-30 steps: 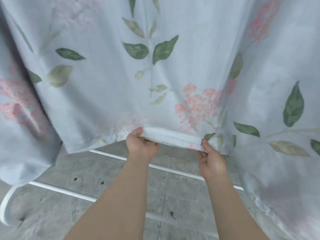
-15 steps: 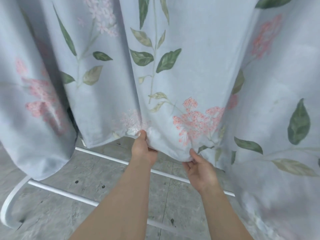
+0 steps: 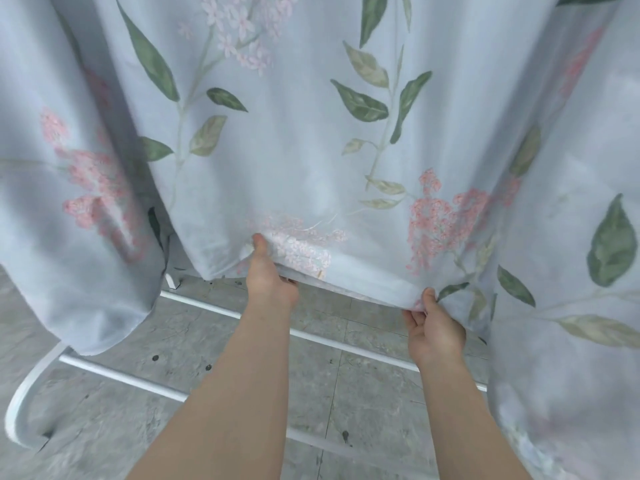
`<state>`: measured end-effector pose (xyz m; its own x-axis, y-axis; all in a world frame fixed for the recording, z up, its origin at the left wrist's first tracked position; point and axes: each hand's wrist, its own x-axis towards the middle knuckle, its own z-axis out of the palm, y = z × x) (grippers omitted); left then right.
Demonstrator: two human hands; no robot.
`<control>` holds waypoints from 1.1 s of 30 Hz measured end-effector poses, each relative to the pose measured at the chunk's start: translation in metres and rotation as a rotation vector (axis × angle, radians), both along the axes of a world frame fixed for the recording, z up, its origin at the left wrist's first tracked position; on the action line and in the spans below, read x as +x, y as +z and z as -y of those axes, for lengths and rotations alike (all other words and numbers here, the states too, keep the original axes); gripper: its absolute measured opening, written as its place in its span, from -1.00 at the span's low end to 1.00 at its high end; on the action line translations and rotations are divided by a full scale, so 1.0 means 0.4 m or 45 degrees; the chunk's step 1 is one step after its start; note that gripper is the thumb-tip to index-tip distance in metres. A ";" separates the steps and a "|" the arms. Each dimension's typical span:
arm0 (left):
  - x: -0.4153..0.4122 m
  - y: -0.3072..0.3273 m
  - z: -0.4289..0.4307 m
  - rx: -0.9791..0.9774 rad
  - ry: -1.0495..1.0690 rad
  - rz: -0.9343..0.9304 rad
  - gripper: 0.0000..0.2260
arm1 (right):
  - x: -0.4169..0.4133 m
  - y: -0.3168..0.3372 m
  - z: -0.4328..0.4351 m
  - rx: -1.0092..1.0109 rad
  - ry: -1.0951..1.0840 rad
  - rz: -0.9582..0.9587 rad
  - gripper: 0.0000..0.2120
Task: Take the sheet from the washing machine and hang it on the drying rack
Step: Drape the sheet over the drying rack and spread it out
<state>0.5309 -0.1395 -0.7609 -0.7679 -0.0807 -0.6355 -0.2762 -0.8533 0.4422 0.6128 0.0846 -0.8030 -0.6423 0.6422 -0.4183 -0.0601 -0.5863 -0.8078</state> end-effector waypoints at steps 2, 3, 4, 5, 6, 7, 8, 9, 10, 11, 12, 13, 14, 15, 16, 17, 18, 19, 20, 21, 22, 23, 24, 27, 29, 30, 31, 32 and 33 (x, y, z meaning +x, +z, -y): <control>-0.006 0.003 0.017 -0.014 0.054 0.008 -0.22 | 0.004 0.008 -0.005 -0.006 -0.014 0.001 -0.76; -0.010 0.004 0.024 -0.009 0.072 -0.005 -0.26 | 0.007 0.014 -0.005 -0.021 -0.020 -0.007 -0.80; -0.016 0.001 0.029 -0.005 0.091 -0.013 -0.33 | 0.008 0.017 -0.006 -0.031 -0.025 -0.014 -0.84; -0.020 0.001 0.033 -0.004 0.110 -0.013 -0.39 | 0.008 0.019 -0.006 -0.035 -0.027 -0.015 -0.85; -0.019 0.003 0.036 -0.003 0.123 -0.007 -0.45 | 0.009 0.021 -0.005 -0.039 -0.028 -0.013 -0.85; -0.020 0.005 0.039 -0.008 0.136 0.009 -0.48 | 0.010 0.022 -0.003 -0.041 -0.025 -0.015 -0.85; -0.020 0.007 0.040 -0.015 0.148 0.033 -0.51 | 0.011 0.022 -0.002 -0.045 -0.023 -0.019 -0.85; -0.018 0.013 0.042 -0.014 0.157 0.036 -0.54 | 0.012 0.023 -0.001 -0.052 -0.022 -0.022 -0.85; -0.017 0.018 0.043 -0.009 0.165 0.019 -0.56 | 0.015 0.024 -0.001 -0.060 -0.022 -0.026 -0.85; -0.014 0.025 0.043 -0.003 0.174 -0.013 -0.58 | 0.015 0.026 -0.001 -0.067 -0.026 -0.031 -0.85; -0.012 0.033 0.041 0.002 0.179 -0.048 -0.56 | 0.016 0.027 -0.002 -0.074 -0.036 -0.040 -0.86; -0.008 0.042 0.038 -0.001 0.181 -0.077 -0.52 | 0.017 0.028 -0.003 -0.085 -0.050 -0.055 -0.87; -0.006 0.048 0.036 -0.022 0.179 -0.083 -0.48 | 0.017 0.027 -0.004 -0.101 -0.059 -0.077 -0.91; -0.002 0.056 0.033 -0.053 0.171 -0.066 -0.46 | 0.019 0.026 -0.003 -0.123 -0.053 -0.112 -0.93; -0.003 0.058 0.033 -0.096 0.166 -0.034 -0.47 | 0.022 0.023 -0.001 -0.148 -0.020 -0.163 -0.93; -0.002 0.060 0.033 -0.140 0.160 -0.012 -0.53 | 0.025 0.018 0.004 -0.169 0.041 -0.221 -0.88; -0.004 0.057 0.033 -0.172 0.156 -0.003 -0.62 | 0.031 0.012 0.012 -0.180 0.119 -0.261 -0.80; -0.005 0.054 0.036 -0.189 0.159 0.000 -0.69 | 0.036 0.006 0.023 -0.187 0.197 -0.275 -0.71; -0.008 0.049 0.039 -0.205 0.170 0.000 -0.75 | 0.041 0.001 0.035 -0.198 0.252 -0.278 -0.66; -0.010 0.045 0.042 -0.219 0.178 -0.002 -0.78 | 0.044 -0.003 0.043 -0.214 0.279 -0.284 -0.65; -0.012 0.038 0.047 -0.234 0.184 -0.006 -0.79 | 0.045 -0.007 0.048 -0.222 0.290 -0.286 -0.65; -0.013 0.032 0.052 -0.245 0.182 -0.008 -0.80 | 0.045 -0.007 0.050 -0.227 0.290 -0.284 -0.66; -0.016 0.025 0.058 -0.255 0.175 -0.010 -0.80 | 0.042 -0.005 0.049 -0.225 0.279 -0.278 -0.66; -0.023 -0.006 0.083 -0.296 0.187 0.037 -0.68 | 0.034 -0.004 0.036 -0.195 0.213 -0.249 -0.75; -0.027 -0.029 0.101 -0.322 0.192 0.063 -0.64 | 0.029 -0.006 0.026 -0.164 0.177 -0.190 -0.92; -0.028 -0.041 0.108 -0.322 0.197 0.068 -0.64 | 0.027 -0.006 0.022 -0.151 0.161 -0.163 -0.97; -0.030 -0.054 0.114 -0.316 0.202 0.079 -0.66 | 0.025 -0.005 0.022 -0.145 0.151 -0.142 -0.96; -0.030 -0.063 0.118 -0.314 0.203 0.095 -0.67 | 0.024 -0.004 0.023 -0.142 0.138 -0.126 -0.95; -0.027 -0.070 0.122 -0.319 0.197 0.110 -0.68 | 0.023 -0.004 0.026 -0.143 0.122 -0.117 -0.93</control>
